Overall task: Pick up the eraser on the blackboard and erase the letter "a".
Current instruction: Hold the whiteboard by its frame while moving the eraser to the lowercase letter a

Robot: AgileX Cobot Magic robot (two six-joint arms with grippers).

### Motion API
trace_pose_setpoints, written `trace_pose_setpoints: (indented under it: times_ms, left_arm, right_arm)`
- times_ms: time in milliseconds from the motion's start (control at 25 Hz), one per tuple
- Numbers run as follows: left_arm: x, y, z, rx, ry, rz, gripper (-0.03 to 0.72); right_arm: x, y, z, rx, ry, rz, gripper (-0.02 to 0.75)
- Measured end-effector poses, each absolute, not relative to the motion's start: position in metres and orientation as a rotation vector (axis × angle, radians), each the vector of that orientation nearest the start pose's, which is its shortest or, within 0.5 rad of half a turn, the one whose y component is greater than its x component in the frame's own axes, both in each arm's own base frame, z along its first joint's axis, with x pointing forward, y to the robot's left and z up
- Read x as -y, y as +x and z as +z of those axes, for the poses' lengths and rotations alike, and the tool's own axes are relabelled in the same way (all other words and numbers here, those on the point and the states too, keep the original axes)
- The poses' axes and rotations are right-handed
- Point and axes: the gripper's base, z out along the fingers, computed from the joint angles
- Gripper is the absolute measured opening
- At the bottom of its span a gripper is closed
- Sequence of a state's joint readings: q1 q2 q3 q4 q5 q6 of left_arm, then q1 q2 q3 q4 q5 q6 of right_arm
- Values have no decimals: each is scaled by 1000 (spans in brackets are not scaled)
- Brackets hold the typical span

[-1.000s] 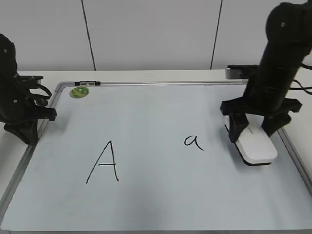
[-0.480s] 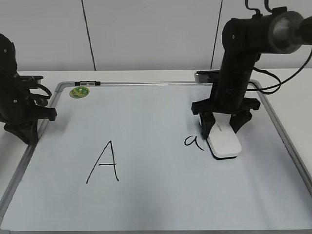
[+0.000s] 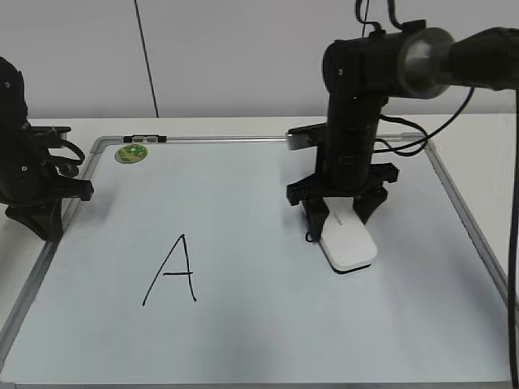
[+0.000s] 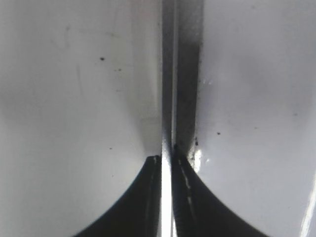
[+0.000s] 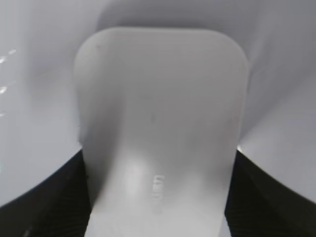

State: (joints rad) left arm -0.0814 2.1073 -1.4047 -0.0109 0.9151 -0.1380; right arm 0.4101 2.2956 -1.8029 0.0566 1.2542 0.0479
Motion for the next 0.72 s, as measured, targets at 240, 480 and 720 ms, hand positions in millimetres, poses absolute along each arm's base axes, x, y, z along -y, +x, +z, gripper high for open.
trace_pose_setpoints:
  times_ms: [240,480,720]
  left_arm:
    - [33,397,128,-3101,-96,-21,41]
    - [33,397,128,-3102,-97,-21,41]
    - [33,397,129,-3101,-98,-24,41]
  right_arm:
    - [-231,385,137,-3156,-754,59,526]
    - [-253,382,149,-3121,-752,207,526]
    - [-260,379,204,-2964,-738,224,526]
